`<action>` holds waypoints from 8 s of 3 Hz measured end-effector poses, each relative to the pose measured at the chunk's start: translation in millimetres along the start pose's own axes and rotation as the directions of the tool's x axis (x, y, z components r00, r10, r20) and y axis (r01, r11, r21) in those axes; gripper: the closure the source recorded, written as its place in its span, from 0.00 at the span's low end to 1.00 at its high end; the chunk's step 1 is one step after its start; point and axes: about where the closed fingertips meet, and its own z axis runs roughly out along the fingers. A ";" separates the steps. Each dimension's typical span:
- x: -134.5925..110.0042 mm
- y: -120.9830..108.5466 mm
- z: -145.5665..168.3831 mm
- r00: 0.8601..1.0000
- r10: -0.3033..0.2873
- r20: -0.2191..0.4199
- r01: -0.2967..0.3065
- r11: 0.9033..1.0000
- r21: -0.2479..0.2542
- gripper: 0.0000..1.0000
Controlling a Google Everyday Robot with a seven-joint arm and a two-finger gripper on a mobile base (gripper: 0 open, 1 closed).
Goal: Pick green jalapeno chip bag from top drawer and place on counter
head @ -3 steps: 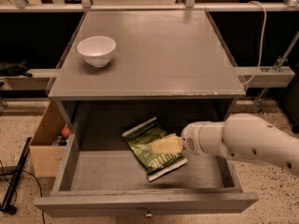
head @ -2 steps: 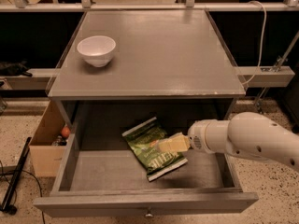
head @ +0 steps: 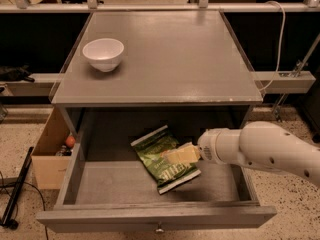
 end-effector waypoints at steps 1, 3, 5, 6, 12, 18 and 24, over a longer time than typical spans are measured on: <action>9.4 -0.1 19.9 1.000 -0.004 0.004 0.004 1.000 -0.017 0.00; 40.4 -2.7 62.5 0.999 0.032 -0.008 -0.033 0.996 -0.083 0.00; 50.6 7.2 84.0 0.999 0.032 -0.033 -0.035 0.995 -0.096 0.19; 50.6 7.2 84.0 0.999 0.032 -0.033 -0.035 0.995 -0.096 0.42; 34.5 -6.6 48.6 0.996 0.031 -0.088 -0.036 0.998 -0.059 1.00; -77.6 -40.7 -182.9 0.980 -0.198 -0.032 0.200 0.978 0.067 1.00; -217.2 -68.4 -104.0 0.894 -0.446 -0.053 0.447 0.894 0.023 1.00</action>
Offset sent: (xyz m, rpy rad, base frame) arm 0.0189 0.0089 -0.0726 0.0880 0.0412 0.0287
